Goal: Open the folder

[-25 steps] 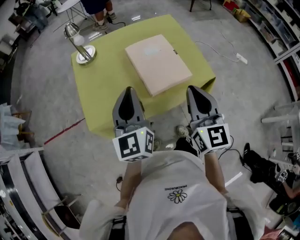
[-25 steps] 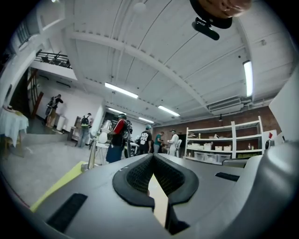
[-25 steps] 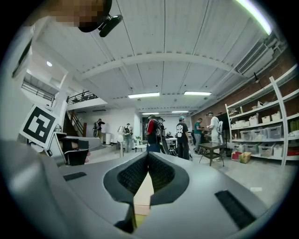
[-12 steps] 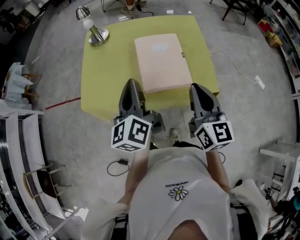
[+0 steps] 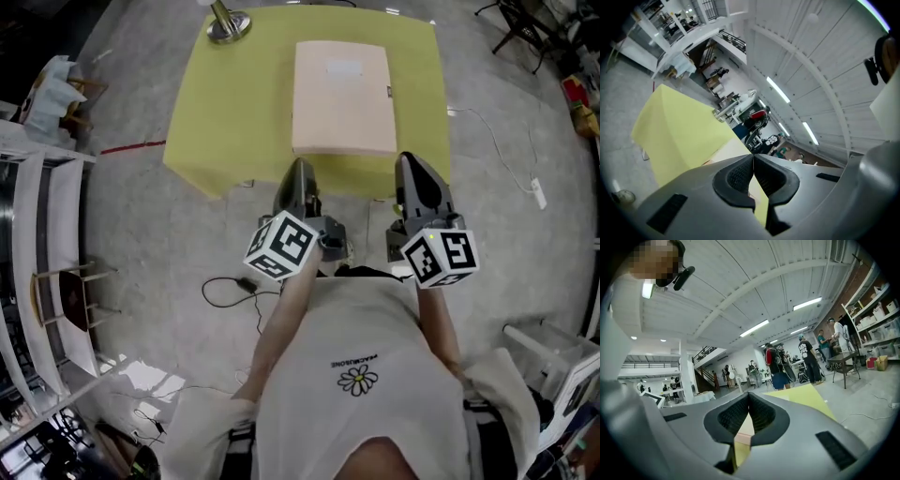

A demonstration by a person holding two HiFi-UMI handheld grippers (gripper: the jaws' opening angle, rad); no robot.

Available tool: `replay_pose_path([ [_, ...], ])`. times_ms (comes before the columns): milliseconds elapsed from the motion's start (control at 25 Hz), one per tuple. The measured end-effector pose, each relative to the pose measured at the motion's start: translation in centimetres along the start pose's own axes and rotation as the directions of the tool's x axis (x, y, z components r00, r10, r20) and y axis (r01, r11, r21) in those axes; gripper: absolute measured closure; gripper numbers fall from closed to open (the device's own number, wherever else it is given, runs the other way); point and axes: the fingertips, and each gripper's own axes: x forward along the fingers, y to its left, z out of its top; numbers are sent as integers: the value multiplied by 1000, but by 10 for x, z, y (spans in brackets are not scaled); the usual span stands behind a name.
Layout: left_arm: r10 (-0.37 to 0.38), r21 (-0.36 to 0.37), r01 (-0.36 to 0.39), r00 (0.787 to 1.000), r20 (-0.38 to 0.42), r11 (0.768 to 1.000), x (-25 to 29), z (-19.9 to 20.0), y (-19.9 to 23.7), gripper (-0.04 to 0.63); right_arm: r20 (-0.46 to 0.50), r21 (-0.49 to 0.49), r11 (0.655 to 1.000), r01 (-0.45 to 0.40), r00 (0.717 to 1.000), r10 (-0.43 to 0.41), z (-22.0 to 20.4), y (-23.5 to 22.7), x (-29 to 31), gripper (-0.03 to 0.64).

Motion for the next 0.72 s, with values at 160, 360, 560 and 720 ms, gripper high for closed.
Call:
replay_pose_path([
  [160, 47, -14, -48, 998, -52, 999, 3, -24, 13, 580, -23, 2, 1000, -8, 1000, 8, -6, -3, -2, 604],
  [360, 3, -107, -12, 996, -87, 994, 13, -41, 11, 540, -54, 29, 999, -46, 997, 47, -15, -6, -6, 604],
  [560, -27, -245, 2, 995, -99, 970, 38, -48, 23, 423, -62, 45, 996, -71, 995, 74, -23, -5, -10, 604],
  [720, 18, -483, -108, 982, -187, 869, 61, -75, 59, 419, -72, 65, 995, -72, 994, 76, -27, -12, -12, 604],
])
